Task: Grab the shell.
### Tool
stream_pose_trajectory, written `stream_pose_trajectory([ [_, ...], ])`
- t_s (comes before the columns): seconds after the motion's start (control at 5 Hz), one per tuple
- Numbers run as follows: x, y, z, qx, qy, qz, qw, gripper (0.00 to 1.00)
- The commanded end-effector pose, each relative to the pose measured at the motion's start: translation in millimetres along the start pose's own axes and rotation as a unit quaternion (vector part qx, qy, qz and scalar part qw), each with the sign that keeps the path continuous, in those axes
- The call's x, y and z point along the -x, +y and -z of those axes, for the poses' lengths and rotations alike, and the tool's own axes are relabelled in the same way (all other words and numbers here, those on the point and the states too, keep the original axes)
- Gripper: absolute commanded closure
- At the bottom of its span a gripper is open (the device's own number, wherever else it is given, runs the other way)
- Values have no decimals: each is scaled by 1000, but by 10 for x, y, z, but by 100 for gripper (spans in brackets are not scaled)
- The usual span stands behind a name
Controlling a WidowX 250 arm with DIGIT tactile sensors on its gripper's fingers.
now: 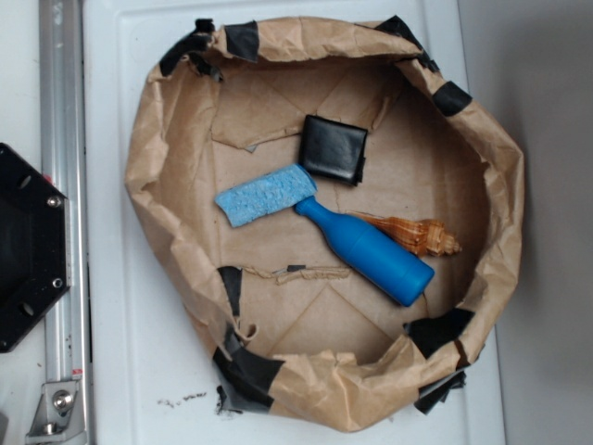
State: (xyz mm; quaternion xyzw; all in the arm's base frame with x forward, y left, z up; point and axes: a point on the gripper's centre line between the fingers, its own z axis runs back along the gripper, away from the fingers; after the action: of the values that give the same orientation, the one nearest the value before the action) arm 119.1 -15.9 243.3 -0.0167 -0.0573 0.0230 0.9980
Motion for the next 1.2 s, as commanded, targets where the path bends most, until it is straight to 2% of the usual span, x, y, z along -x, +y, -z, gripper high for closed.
stream_pose_trajectory([
  [0.0,0,0,0,0,0,0,1000,0],
  [0.2,-464,224,429,-1,-15,1,1000,0],
  [0.4,-914,327,731,-18,-30,-56,998,0],
  [0.6,-1380,404,1010,8,-85,-91,992,0],
  [0.8,-1649,473,1272,24,-105,-152,983,0],
  [1.0,-1836,419,1476,30,-116,-172,978,0],
])
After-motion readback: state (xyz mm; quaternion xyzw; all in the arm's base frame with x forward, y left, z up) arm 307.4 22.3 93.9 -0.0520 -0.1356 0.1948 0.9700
